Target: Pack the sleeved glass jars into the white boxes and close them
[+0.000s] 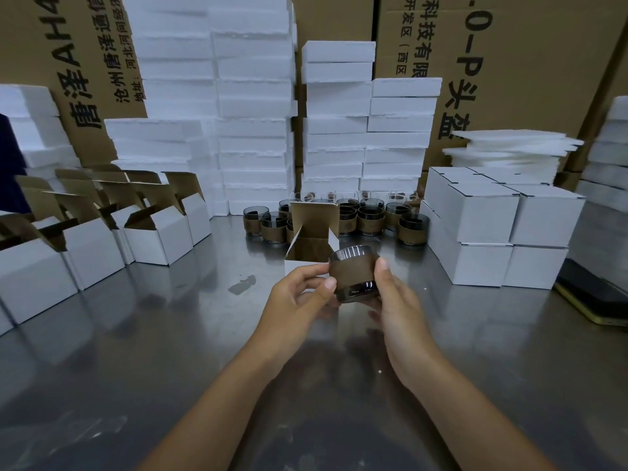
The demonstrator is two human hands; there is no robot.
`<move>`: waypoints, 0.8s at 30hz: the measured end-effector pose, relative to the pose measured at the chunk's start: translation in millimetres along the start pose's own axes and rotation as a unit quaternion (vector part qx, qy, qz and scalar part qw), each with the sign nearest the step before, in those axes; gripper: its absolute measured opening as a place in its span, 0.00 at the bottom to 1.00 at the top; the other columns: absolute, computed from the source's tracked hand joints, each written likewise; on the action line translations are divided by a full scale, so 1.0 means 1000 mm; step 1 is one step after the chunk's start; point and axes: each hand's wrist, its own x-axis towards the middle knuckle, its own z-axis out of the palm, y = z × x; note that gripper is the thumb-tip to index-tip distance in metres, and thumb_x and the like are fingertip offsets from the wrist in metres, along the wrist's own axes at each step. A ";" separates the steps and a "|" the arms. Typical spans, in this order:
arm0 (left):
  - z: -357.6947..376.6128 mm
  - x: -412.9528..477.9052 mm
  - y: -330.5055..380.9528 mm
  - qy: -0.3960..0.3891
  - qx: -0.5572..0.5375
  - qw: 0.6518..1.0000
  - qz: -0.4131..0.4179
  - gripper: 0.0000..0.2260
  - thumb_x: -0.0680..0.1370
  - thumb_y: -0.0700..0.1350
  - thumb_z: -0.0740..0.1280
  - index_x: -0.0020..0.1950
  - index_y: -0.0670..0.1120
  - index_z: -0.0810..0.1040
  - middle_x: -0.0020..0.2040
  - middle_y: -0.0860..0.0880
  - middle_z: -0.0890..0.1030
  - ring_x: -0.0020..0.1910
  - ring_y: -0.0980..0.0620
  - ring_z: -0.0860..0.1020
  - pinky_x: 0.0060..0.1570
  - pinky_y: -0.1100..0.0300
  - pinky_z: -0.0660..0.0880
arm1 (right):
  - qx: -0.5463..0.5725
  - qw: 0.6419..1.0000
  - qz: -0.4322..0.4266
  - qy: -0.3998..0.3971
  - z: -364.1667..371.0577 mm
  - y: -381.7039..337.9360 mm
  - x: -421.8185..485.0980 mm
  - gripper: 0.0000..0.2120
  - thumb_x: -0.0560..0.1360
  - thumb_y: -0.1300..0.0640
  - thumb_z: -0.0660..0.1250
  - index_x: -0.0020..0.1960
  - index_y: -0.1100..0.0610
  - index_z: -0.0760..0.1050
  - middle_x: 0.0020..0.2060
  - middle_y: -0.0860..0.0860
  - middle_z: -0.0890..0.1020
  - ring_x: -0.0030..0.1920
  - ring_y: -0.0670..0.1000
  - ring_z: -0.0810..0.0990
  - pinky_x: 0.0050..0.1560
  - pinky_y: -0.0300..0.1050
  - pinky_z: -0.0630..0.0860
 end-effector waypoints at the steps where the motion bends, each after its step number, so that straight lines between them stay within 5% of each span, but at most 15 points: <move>1: 0.000 0.000 0.000 -0.006 0.003 1.000 -0.004 0.11 0.77 0.44 0.65 0.59 0.47 0.76 0.46 0.47 0.82 0.39 0.57 0.82 0.41 0.65 0.78 | -0.007 1.000 -0.019 0.005 0.000 0.000 -0.001 0.22 0.72 0.38 0.57 0.50 0.54 0.79 0.45 0.50 0.85 0.47 0.44 0.82 0.47 0.38 0.72; 4: -0.001 -0.001 0.000 -0.040 -0.007 0.999 -0.026 0.15 0.75 0.53 0.63 0.59 0.50 0.77 0.46 0.50 0.84 0.44 0.56 0.83 0.42 0.66 0.77 | -0.023 0.996 -0.081 0.017 0.002 -0.001 -0.006 0.18 0.66 0.40 0.63 0.52 0.49 0.74 0.48 0.46 0.81 0.45 0.35 0.79 0.43 0.26 0.71; 9: 0.000 0.002 0.000 -0.062 -0.077 0.990 -0.096 0.25 0.71 0.63 0.56 0.59 0.50 0.78 0.50 0.49 0.84 0.50 0.52 0.82 0.51 0.55 0.78 | -0.078 0.988 -0.131 0.009 0.003 0.004 -0.008 0.19 0.65 0.45 0.72 0.53 0.44 0.69 0.49 0.40 0.77 0.47 0.36 0.77 0.42 0.27 0.71; 15: 0.000 0.001 0.000 -0.087 -0.092 0.985 -0.119 0.23 0.71 0.64 0.55 0.57 0.53 0.77 0.52 0.50 0.83 0.52 0.51 0.82 0.55 0.53 0.77 | -0.115 0.985 -0.132 -0.008 0.002 0.007 -0.010 0.31 0.57 0.39 0.75 0.56 0.41 0.67 0.53 0.40 0.73 0.54 0.41 0.75 0.52 0.38 0.75; 24: 0.000 0.001 0.001 -0.089 -0.085 0.988 -0.094 0.22 0.72 0.62 0.58 0.58 0.52 0.78 0.53 0.47 0.83 0.54 0.48 0.81 0.56 0.52 0.77 | -0.116 0.983 -0.142 -0.021 0.002 0.007 -0.010 0.33 0.55 0.37 0.75 0.56 0.40 0.67 0.51 0.37 0.74 0.53 0.36 0.74 0.50 0.31 0.74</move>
